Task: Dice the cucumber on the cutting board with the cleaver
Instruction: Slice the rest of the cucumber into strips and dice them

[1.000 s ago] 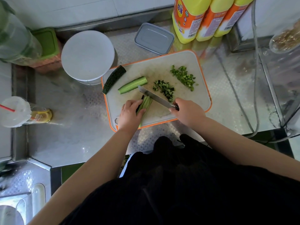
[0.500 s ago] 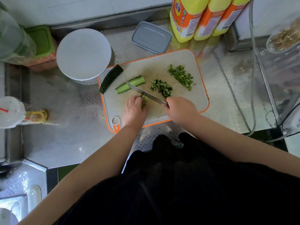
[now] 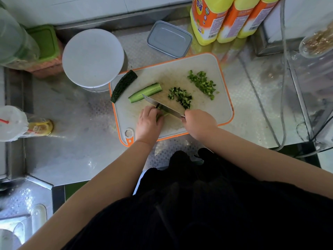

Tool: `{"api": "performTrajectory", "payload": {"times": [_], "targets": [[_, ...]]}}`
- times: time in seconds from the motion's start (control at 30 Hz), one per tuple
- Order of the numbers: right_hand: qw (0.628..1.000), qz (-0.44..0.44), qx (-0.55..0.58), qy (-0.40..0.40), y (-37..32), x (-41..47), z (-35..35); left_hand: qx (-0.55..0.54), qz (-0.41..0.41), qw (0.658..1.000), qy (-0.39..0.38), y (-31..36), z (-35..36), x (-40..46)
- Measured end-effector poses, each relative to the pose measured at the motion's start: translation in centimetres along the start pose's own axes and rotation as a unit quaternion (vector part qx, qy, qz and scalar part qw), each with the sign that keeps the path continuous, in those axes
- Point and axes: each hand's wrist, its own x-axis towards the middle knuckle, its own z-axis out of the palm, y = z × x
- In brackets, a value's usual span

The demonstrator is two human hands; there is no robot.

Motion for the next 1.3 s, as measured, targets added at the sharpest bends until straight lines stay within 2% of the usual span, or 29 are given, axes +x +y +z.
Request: {"api": "performTrajectory", "payload": {"times": [0.27,0.57,0.77,0.97,1.3], "targets": [[0.998,0.021,0.055,-0.023,0.6,0.8,-0.5,-0.001,0.008,1.000,0.005,0.0,0.0,-0.1],[0.999,-0.010,0.028,0.042,-0.1,-0.7,-0.9,0.022,0.018,1.000,-0.001,0.4,-0.3,-0.7],[0.999,-0.027,0.003,0.020,-0.7,-0.9,-0.7,0.023,-0.003,1.000,-0.009,0.3,0.1,-0.4],[1.000,0.005,-0.025,-0.001,-1.3,-0.4,0.1,0.022,-0.013,1.000,-0.009,0.2,0.3,-0.3],[0.997,0.025,0.065,-0.032,0.0,0.6,-0.1,0.023,0.015,1.000,0.010,0.0,0.1,-0.6]]}}
